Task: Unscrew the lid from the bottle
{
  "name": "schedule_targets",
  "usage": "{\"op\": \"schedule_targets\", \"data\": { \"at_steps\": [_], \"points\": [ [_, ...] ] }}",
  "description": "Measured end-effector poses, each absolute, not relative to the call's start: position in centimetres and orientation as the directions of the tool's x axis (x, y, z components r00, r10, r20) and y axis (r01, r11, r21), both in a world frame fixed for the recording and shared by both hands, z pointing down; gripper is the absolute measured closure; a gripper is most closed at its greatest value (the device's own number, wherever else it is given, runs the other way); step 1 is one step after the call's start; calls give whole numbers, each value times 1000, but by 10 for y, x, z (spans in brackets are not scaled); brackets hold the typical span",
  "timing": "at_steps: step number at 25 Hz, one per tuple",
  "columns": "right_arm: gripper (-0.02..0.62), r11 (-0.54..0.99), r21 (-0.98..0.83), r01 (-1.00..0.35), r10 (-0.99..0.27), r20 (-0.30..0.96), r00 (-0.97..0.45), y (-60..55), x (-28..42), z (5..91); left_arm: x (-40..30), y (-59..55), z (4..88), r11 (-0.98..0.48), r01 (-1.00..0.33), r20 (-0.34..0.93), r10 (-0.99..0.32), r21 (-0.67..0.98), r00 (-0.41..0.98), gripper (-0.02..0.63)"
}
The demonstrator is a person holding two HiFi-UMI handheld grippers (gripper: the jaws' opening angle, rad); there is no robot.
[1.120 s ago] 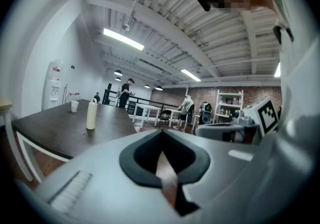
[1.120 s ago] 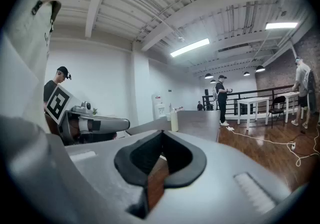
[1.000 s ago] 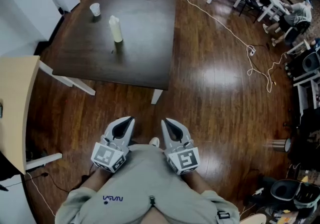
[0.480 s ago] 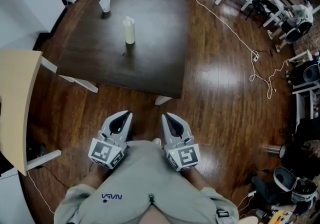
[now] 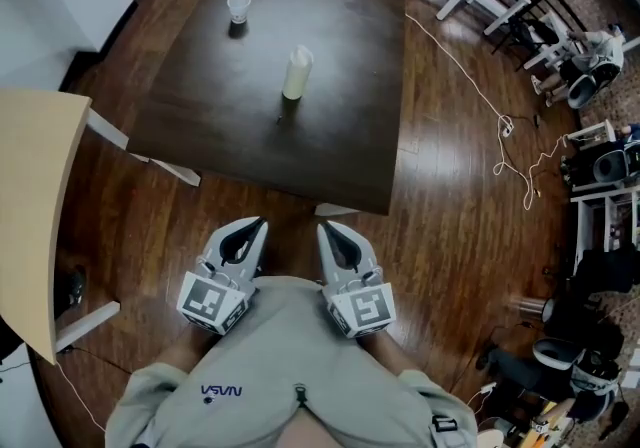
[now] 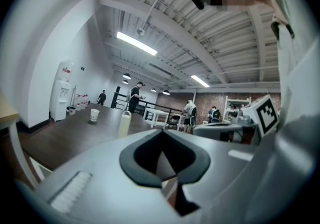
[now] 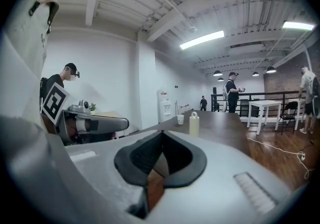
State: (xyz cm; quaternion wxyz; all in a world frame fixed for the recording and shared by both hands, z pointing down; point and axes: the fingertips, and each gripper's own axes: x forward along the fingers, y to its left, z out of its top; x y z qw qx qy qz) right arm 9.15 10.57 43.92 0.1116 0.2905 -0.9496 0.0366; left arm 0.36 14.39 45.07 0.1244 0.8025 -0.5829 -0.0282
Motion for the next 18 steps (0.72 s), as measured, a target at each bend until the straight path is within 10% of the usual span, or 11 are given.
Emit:
{"op": "schedule_targets", "data": {
  "at_steps": [18],
  "points": [
    [597,881,-71,-469,-444,225,-868,71,12,462,-76,114,457,-159,-965,148,-970,207,192,604]
  ]
}}
